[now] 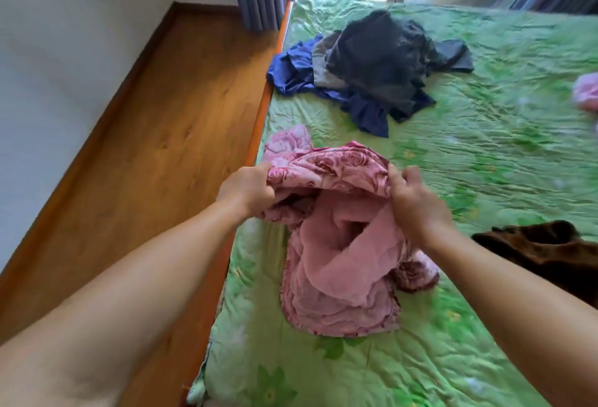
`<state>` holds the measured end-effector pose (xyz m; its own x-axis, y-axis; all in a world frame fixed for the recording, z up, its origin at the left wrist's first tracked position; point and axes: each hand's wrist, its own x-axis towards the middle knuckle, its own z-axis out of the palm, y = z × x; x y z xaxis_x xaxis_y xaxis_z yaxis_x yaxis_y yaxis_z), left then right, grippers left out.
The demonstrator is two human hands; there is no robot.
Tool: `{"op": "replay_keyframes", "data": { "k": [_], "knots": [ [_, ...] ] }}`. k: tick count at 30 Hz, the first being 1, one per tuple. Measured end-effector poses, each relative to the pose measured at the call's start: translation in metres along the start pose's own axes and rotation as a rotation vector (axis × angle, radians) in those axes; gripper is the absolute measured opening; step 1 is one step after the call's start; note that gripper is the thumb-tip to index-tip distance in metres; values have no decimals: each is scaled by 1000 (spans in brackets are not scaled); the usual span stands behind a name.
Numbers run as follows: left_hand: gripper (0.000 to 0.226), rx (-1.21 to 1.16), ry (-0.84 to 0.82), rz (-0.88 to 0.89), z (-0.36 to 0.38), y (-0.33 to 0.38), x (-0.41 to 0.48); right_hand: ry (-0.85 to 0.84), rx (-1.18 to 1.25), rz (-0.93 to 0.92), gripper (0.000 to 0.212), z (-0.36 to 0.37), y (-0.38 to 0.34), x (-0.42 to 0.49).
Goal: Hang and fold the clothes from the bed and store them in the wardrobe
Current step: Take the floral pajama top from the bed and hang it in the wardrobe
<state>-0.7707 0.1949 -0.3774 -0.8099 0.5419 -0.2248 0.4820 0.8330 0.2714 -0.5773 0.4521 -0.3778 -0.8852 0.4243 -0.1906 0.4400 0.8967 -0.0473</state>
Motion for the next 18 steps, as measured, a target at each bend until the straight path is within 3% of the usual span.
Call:
{"op": "replay_keyframes", "data": {
  "k": [2, 5, 8, 15, 18],
  "knots": [
    [14, 88, 50, 71, -49, 16, -13, 67, -100, -67, 54, -52, -2, -10],
    [32, 259, 125, 197, -124, 33, -39, 183, -304, -155, 42, -126, 1, -29],
    [35, 382, 234, 259, -193, 49, -65, 317, -419, -148, 38, -194, 4, -51],
    [18, 513, 553, 253, -341, 94, -130, 644, -249, -51, 17, -338, 0, -94],
    [12, 557, 753, 261, -394, 108, -162, 864, -205, -62, 22, -395, 7, -111]
  ]
}}
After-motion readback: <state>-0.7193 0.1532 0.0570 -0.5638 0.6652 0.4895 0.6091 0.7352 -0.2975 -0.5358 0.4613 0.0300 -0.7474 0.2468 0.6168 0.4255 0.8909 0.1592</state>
